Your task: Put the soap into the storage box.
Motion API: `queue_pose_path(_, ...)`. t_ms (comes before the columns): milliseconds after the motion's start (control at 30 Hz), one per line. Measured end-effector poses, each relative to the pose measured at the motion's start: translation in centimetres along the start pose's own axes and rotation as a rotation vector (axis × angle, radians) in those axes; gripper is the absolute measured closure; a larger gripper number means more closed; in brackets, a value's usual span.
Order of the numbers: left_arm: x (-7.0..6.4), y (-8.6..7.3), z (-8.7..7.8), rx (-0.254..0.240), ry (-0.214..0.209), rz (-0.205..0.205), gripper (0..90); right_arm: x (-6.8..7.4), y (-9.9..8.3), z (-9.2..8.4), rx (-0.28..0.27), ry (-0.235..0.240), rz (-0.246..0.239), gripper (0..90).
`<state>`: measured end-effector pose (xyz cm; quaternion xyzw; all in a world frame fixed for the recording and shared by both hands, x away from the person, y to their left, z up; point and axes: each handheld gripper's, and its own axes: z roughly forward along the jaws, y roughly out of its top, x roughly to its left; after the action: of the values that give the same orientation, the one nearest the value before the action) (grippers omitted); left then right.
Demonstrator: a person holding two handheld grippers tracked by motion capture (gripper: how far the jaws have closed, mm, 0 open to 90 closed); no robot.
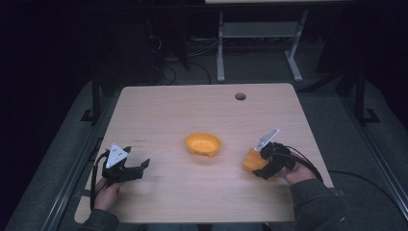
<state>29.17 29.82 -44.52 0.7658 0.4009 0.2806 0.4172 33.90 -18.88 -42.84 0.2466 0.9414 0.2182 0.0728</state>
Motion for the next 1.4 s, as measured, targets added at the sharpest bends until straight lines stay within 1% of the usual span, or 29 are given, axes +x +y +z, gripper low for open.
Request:
queue_pose_path(100,0.0,0.0,0.0,-0.001,0.001,-0.002,14.0,0.0,0.3,-0.1,0.001,0.002,-0.006,20.4)
queue_pose_path(267,0.0,0.0,0.0,-0.002,0.001,-0.004,14.0,-0.1,0.9,-0.3,-0.016,-0.001,-0.020,20.4)
queue_pose_path(300,0.0,0.0,0.0,-0.002,0.001,-0.004,14.0,-0.1,1.1,-0.4,-0.022,0.006,-0.014,20.4)
queue_pose_path(433,0.1,0.0,0.0,-0.004,0.002,-0.003,14.0,0.0,1.7,-0.4,-0.019,0.006,-0.033,20.4)
queue_pose_path(600,0.1,0.0,-0.1,-0.010,0.003,-0.007,14.0,0.0,2.5,-0.5,-0.028,-0.005,-0.045,20.5)
queue_pose_path(700,0.2,0.0,-0.1,-0.010,0.004,-0.011,14.0,-0.1,2.9,-0.6,-0.047,-0.003,-0.037,20.6)
queue_pose_path(867,0.2,0.0,-0.1,-0.010,0.004,-0.012,14.0,-0.2,3.6,-0.6,-0.045,-0.011,-0.043,20.6)
queue_pose_path(967,0.2,0.0,-0.1,-0.011,0.004,-0.011,14.0,-0.2,4.1,-0.7,-0.048,-0.008,-0.056,20.5)
queue_pose_path(1000,0.2,0.0,-0.1,-0.010,0.004,-0.012,14.0,-0.1,4.5,-0.8,-0.047,-0.007,-0.071,20.5)
queue_pose_path(1067,0.2,0.0,-0.2,-0.010,0.004,-0.010,14.0,-0.1,4.7,-0.8,-0.047,-0.001,-0.065,20.5)
queue_pose_path(1133,0.2,0.0,-0.2,-0.010,0.004,-0.010,14.0,-0.1,5.0,-0.8,-0.043,-0.002,-0.082,20.5)
queue_pose_path(1300,0.2,0.0,-0.1,-0.011,0.003,-0.010,14.0,-0.2,5.8,-0.9,-0.039,-0.001,-0.099,20.5)
queue_pose_path(1400,0.2,0.0,-0.1,-0.011,0.003,-0.013,14.0,-0.3,6.2,-0.8,-0.049,0.007,-0.103,20.5)
